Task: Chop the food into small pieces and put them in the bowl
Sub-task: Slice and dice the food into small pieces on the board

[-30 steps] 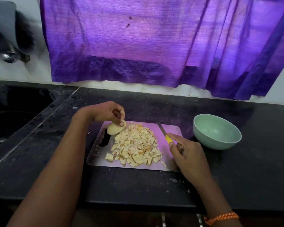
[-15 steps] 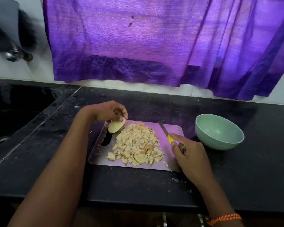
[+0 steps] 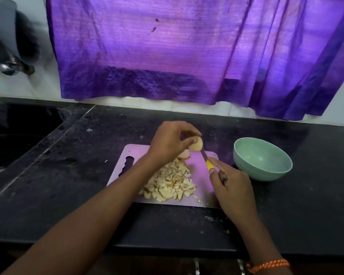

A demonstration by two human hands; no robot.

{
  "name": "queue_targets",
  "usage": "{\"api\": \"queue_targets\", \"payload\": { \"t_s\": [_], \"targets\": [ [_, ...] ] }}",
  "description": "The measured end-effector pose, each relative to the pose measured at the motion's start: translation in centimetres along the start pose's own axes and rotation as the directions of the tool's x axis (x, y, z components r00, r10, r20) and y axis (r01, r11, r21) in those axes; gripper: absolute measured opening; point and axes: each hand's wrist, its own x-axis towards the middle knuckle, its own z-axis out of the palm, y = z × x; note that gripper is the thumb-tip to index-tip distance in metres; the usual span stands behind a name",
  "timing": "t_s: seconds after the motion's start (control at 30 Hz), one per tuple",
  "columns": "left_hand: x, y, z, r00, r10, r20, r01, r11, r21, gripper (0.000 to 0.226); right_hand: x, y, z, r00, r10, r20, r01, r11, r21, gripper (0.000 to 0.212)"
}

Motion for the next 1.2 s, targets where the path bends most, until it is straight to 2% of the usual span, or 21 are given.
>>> {"api": "queue_targets", "payload": {
  "t_s": [0.07,0.1,0.27,0.47,0.8,0.97,1.03,1.2],
  "targets": [
    [-0.5,0.6,1.2,0.997,0.065,0.048,-0.072,0.984,0.16,0.018,0.0,0.1,-0.1,0.999,0.022,-0.025,-0.022,1.0,-0.001,0.044],
    [-0.7,0.7,1.3,0.994,0.075,0.08,-0.089,0.979,0.185,0.018,0.0,0.2,-0.1,0.999,0.031,-0.032,-0.031,1.0,0.006,0.043],
    [-0.5,-0.2,0.4,0.983,0.036,0.18,-0.061,0.989,0.134,0.014,0.1,0.2,0.0,0.999,0.042,-0.021,-0.043,0.999,-0.017,0.043],
    [-0.7,-0.4,0.7,0.974,-0.013,0.227,-0.014,0.993,0.118,0.018,0.0,0.2,0.0,0.999,0.047,-0.016,-0.047,0.999,-0.009,0.041],
    [-0.8,0.6,1.1,0.942,-0.035,0.334,-0.073,0.95,0.303,0.054,0.1,0.2,0.0,0.997,0.065,-0.036,-0.066,0.997,-0.028,0.04],
    [-1.0,1.2,1.7,0.924,-0.036,0.38,-0.12,0.917,0.38,0.065,0.1,0.4,0.0,0.996,0.078,-0.029,-0.079,0.997,-0.015,0.039],
    [-1.0,1.4,1.5,0.924,-0.03,0.382,-0.131,0.913,0.387,0.059,0.2,0.3,0.0,0.996,0.086,-0.038,-0.086,0.996,-0.014,0.038],
    [-0.6,0.5,-0.4,0.951,-0.011,0.309,-0.13,0.892,0.432,0.027,0.1,0.0,-0.1,0.994,0.084,-0.067,-0.084,0.996,0.007,0.036]
  ]
}}
